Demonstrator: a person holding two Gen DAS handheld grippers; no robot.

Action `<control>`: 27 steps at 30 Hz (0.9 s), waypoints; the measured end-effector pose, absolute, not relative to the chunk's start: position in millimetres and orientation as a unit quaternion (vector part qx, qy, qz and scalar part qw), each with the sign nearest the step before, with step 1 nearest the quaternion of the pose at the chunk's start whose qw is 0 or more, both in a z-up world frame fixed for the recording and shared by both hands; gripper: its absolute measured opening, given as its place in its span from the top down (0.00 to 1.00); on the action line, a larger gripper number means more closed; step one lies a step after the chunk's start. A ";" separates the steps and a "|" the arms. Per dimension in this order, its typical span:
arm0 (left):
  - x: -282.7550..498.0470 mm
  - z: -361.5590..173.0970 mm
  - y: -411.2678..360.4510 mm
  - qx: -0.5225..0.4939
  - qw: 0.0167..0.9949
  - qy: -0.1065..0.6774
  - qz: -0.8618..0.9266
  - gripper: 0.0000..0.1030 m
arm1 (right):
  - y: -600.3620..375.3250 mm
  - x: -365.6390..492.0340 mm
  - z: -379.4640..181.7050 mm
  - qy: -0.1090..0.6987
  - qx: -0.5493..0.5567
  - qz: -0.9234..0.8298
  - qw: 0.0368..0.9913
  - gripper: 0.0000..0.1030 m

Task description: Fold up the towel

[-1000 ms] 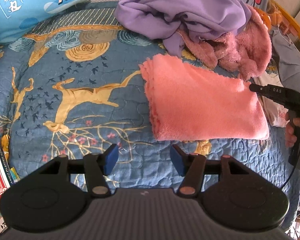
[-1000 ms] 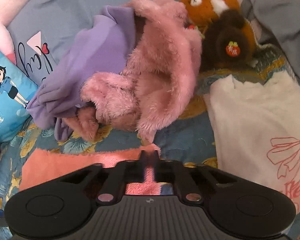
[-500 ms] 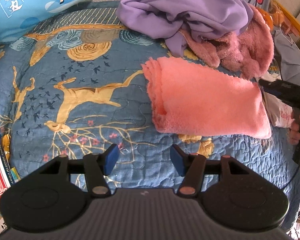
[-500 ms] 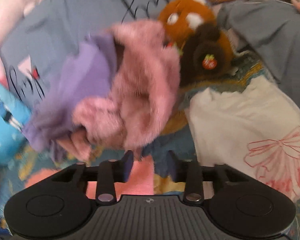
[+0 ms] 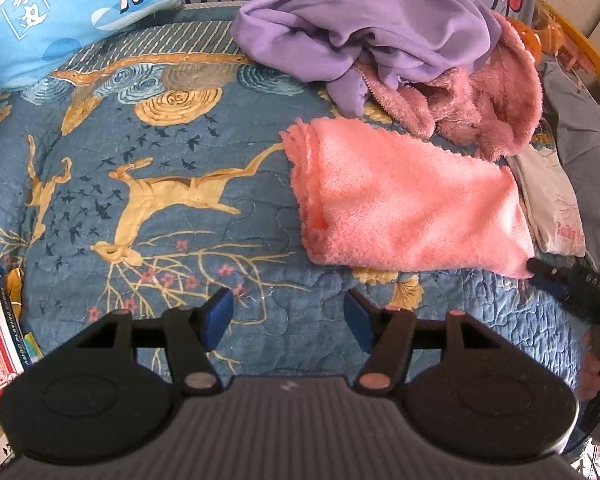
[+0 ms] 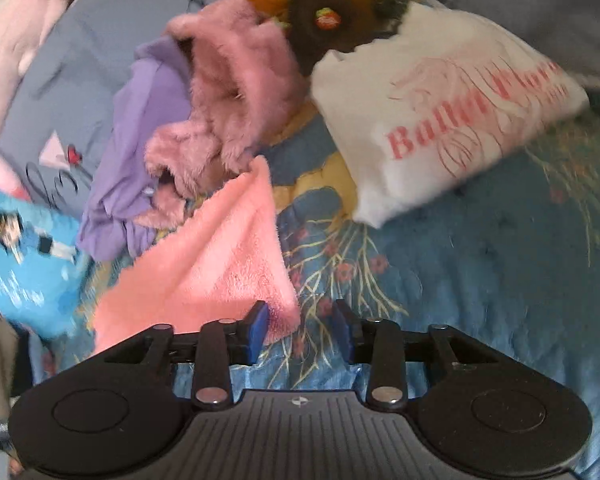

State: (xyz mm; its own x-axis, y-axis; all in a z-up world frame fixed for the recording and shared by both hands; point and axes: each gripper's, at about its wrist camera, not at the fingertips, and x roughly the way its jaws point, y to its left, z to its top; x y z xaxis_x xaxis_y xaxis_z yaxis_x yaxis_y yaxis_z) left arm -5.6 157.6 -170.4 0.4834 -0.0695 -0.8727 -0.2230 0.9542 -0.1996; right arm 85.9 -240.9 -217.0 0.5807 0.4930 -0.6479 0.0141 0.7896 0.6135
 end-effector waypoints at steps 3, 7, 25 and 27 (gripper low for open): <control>-6.7 -170.5 157.9 -0.143 0.849 0.507 0.048 0.36 | -244.7 83.8 -217.9 0.427 0.321 0.151 0.832 0.97; -8.7 -168.8 164.0 -0.148 0.849 0.504 0.057 0.36 | -246.6 74.3 -207.7 0.418 0.293 0.131 0.850 0.97; -21.5 -155.7 211.5 -0.179 0.849 0.479 0.128 0.36 | -131.4 26.2 -166.0 0.330 -0.011 0.255 0.909 0.67; -22.7 -155.6 214.3 -0.183 0.849 0.479 0.130 0.36 | -96.5 17.0 -166.6 0.316 -0.071 0.303 0.896 0.67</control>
